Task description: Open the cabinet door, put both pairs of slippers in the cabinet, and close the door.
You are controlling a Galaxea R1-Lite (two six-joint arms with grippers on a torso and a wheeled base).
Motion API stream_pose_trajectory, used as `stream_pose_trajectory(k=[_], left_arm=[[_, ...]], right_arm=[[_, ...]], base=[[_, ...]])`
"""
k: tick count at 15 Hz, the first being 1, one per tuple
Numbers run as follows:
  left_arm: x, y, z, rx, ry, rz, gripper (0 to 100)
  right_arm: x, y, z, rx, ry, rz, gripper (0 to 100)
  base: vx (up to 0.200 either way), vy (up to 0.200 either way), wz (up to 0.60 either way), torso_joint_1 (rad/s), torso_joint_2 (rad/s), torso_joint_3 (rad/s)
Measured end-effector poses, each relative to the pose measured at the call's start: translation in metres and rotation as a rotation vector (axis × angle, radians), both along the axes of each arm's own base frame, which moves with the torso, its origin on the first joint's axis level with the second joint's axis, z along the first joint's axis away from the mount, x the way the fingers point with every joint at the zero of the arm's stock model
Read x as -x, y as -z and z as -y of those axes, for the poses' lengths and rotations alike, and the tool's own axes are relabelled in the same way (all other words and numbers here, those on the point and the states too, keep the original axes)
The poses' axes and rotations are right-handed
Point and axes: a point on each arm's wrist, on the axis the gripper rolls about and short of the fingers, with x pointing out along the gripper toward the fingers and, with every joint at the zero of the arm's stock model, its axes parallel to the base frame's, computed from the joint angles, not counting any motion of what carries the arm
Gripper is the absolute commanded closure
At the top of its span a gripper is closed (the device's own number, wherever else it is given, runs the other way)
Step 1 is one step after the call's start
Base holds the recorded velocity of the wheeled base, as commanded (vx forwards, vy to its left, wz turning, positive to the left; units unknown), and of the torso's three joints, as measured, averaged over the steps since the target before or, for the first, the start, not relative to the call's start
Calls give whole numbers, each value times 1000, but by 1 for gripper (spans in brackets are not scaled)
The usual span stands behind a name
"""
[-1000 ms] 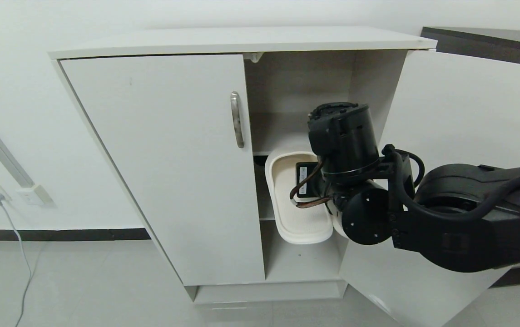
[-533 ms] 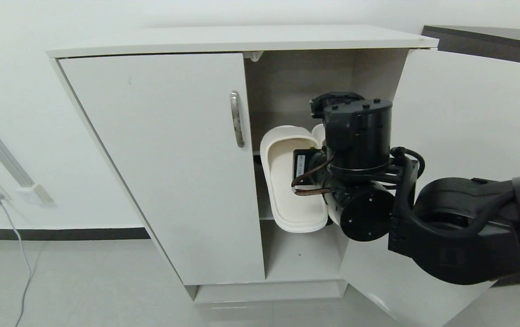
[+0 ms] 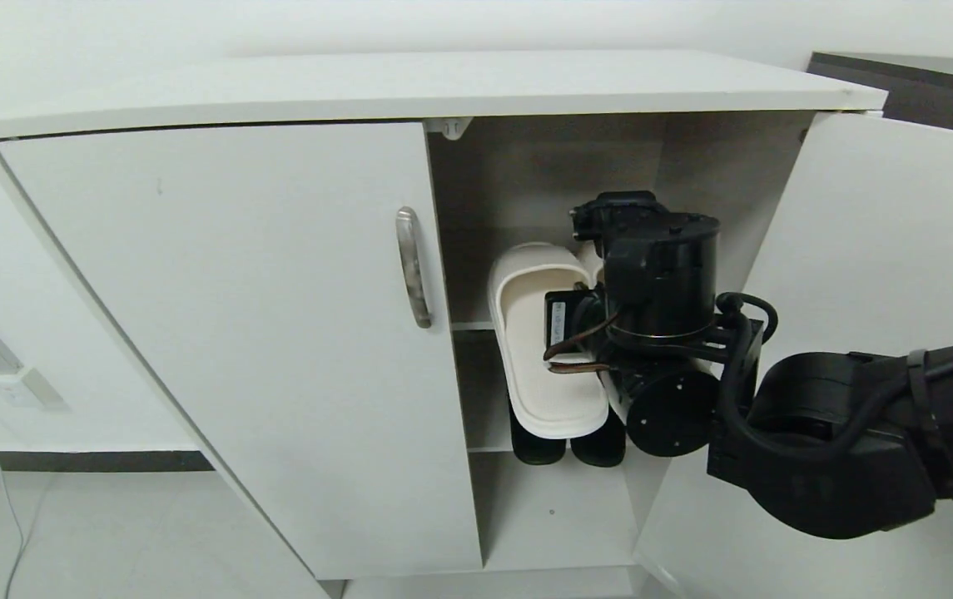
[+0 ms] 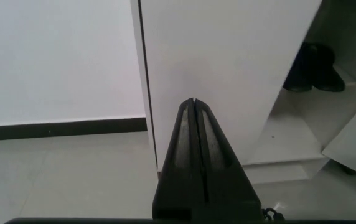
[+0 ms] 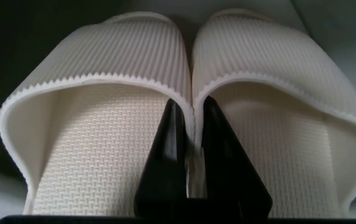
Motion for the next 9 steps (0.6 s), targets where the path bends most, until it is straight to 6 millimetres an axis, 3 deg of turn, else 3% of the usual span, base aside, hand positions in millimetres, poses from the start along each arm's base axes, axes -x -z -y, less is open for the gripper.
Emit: stream_pose_trajectory(k=[5,9], left_arm=[[0,0,0,1,-1,-2,100],[0,0,0,1,-1,-2,100]], right_arm=[[-10,-9,0,7,9,-8,100],[-31,-26,-3,-3,32,-19,100]], base=[[0,0,0,0,0,0],[0,0,0,0,0,0]])
